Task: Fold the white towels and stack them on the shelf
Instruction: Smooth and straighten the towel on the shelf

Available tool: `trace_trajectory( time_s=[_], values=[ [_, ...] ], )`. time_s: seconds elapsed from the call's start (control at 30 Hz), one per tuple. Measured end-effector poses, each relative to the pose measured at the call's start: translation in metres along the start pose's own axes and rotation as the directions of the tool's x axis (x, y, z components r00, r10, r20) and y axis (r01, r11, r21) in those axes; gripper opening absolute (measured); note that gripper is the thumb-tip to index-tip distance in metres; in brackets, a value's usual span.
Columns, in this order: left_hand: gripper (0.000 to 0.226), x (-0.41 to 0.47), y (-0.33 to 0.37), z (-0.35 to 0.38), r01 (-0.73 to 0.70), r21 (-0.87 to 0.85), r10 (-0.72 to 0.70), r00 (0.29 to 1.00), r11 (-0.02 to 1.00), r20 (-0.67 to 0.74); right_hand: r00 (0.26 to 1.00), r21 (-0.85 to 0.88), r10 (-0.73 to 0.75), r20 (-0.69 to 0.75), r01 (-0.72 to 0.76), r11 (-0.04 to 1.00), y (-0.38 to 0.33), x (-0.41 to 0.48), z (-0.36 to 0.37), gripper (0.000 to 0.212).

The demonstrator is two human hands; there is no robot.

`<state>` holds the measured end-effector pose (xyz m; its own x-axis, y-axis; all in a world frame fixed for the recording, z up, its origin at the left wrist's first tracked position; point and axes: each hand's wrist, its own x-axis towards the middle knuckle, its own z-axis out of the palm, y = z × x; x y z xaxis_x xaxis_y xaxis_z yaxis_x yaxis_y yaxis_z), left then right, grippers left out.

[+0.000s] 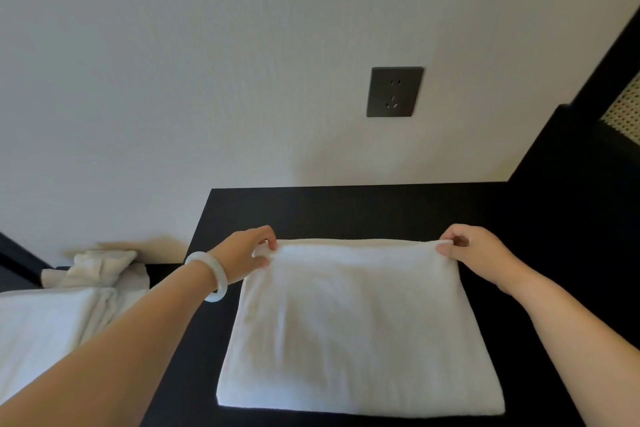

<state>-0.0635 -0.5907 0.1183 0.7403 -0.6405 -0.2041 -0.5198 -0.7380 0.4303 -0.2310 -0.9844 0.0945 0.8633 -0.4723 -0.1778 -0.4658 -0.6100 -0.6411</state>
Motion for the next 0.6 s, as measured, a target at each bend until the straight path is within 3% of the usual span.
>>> trace_trajectory(
  time_s=[0.27, 0.4, 0.5, 0.6],
  values=[
    [0.017, -0.004, 0.003, -0.01, 0.094, 0.003, -0.094, 0.995, 0.996, -0.029, 1.0, 0.089, 0.003, -0.02, -0.001, 0.996, -0.008, -0.013, -0.014, 0.012],
    [0.026, -0.045, 0.013, -0.045, -0.012, -0.213, 0.002, 0.999, 0.977, -0.048, 0.995, 0.117, -0.089, 0.05, 0.083, 0.99, -0.025, -0.05, -0.052, 0.013],
    [0.029, -0.102, 0.011, -0.083, -0.121, -0.541, 0.21, 0.972, 0.832, 0.106, 0.91, 0.341, -0.298, 0.288, 0.193, 0.92, -0.027, -0.097, -0.104, 0.028],
    [0.025, -0.125, -0.001, -0.104, -0.095, -0.785, 0.357, 0.919, 0.612, 0.167, 0.849, 0.486, -0.36, 0.387, 0.144, 0.862, -0.033, -0.11, -0.131, 0.036]
  ],
)
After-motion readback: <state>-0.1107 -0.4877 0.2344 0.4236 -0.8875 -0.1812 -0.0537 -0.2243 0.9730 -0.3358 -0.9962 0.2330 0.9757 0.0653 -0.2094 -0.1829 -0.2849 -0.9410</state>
